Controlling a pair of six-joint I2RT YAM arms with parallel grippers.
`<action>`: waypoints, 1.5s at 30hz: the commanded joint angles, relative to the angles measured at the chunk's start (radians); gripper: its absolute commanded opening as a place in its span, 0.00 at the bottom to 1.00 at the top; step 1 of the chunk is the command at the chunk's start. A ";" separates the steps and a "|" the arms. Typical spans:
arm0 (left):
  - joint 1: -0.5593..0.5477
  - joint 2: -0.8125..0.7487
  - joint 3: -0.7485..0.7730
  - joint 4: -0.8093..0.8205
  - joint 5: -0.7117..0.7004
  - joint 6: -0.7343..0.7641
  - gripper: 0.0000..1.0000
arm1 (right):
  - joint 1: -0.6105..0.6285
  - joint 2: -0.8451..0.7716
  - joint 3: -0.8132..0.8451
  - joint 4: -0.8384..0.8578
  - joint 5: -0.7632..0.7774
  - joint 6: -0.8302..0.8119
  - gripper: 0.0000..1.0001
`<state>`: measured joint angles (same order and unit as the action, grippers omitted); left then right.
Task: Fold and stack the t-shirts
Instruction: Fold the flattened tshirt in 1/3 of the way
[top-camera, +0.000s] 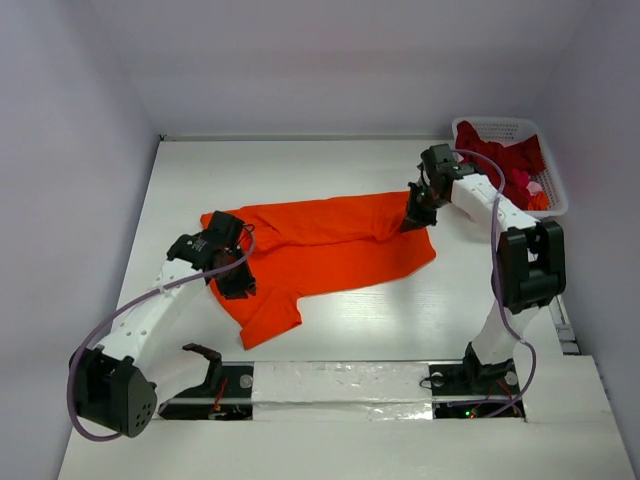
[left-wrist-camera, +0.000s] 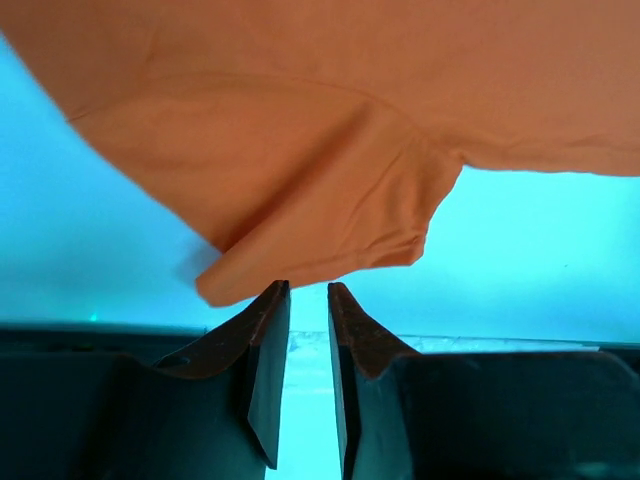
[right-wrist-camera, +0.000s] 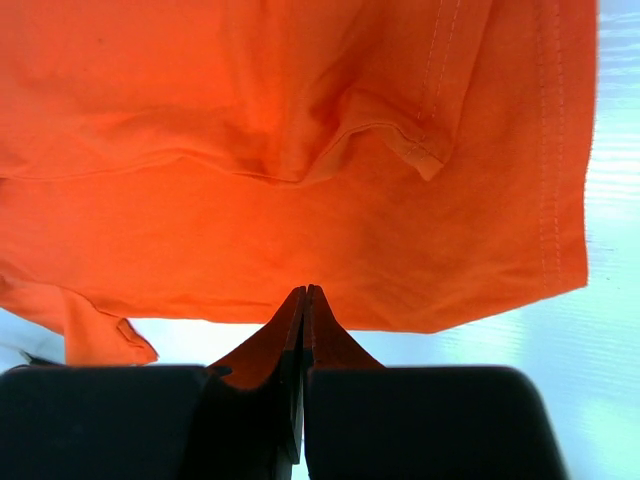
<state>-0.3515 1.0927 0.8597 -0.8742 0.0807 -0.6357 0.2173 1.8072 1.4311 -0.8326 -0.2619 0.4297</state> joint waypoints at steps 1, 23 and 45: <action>-0.003 -0.059 0.064 -0.147 -0.045 0.001 0.20 | -0.004 -0.097 0.008 0.041 0.010 -0.017 0.00; -0.003 -0.300 -0.195 -0.267 0.217 -0.226 0.54 | -0.004 -0.201 -0.101 0.104 -0.069 -0.005 0.00; 0.005 -0.328 0.072 -0.171 0.131 -0.571 0.53 | 0.034 -0.286 -0.199 0.170 -0.185 0.023 0.00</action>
<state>-0.3515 0.6971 0.7147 -1.1122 0.2733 -1.2297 0.2276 1.5452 1.2316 -0.7094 -0.4191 0.4458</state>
